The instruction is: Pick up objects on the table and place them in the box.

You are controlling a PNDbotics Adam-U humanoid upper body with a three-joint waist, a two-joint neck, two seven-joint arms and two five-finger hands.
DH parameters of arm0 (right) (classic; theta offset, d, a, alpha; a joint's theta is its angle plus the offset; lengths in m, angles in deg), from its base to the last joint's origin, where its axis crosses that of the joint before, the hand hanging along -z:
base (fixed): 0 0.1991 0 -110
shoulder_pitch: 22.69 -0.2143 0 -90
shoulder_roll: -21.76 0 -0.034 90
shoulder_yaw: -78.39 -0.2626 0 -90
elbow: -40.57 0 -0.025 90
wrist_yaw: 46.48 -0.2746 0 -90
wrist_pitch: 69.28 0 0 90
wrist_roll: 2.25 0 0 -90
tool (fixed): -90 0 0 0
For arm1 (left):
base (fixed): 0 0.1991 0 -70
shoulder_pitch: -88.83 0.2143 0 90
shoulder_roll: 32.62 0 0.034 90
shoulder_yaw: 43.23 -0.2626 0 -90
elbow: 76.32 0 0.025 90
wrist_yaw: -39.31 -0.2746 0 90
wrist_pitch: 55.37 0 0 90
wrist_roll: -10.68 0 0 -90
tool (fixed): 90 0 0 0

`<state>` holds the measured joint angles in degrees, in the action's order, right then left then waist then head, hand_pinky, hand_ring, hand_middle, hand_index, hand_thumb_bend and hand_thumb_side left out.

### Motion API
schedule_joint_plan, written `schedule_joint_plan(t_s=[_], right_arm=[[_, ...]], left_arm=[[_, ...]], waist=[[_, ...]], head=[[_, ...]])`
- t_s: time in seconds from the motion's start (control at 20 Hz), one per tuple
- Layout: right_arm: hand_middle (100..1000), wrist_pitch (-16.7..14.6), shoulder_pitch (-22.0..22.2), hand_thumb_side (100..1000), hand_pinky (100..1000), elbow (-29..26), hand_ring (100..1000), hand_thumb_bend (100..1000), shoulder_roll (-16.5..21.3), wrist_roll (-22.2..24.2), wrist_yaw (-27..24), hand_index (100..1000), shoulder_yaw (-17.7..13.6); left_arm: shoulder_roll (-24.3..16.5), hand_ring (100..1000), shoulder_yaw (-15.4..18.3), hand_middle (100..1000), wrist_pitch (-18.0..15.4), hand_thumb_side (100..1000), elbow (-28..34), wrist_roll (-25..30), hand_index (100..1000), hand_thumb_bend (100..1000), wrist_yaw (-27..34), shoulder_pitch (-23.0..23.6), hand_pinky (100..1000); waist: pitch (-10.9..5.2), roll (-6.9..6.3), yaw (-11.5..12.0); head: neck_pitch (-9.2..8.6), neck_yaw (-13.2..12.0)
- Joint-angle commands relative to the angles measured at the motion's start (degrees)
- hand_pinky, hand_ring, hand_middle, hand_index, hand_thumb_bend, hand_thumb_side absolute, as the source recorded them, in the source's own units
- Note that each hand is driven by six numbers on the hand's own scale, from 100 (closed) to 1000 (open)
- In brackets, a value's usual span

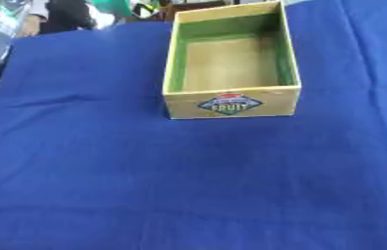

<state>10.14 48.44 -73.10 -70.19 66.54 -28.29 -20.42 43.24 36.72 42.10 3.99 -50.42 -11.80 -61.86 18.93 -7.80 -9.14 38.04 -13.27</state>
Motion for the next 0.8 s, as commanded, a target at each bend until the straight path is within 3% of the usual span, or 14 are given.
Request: schedule_joint_plan(t_s=[0.05, 0.45, 0.8], right_arm=[[696, -0.4, -1.1, 916, 757, -0.9, 818, 100, 0.8, 0.3, -0.6, 780, 0.2], [696, -1.0, -2.9, 913, 758, -0.9, 821, 100, -0.4, 1.2, -1.7, 781, 1.2], [695, -1.2, -4.0, 910, 759, -0.9, 823, 100, -0.9, 1.9, -2.2, 781, 1.5]], left_arm=[[5.0, 368, 0.4, 311, -1.0, 282, -2.4, -2.6, 256, 100, -3.4, -3.6, 100], [16.6, 383, -0.3, 327, -3.6, 289, -11.2, -12.9, 255, 100, -16.0, -8.3, 100], [20.8, 386, -1.1, 332, -6.1, 282, -17.5, -17.4, 258, 100, -27.2, -6.9, 100]], waist=[[-1.1, 0.4, -0.5], [0.62, 0.36, -3.7], [1.78, -0.33, -5.9]], head=[[-0.09, -0.6], [-1.35, -2.9], [-2.55, -4.0]])
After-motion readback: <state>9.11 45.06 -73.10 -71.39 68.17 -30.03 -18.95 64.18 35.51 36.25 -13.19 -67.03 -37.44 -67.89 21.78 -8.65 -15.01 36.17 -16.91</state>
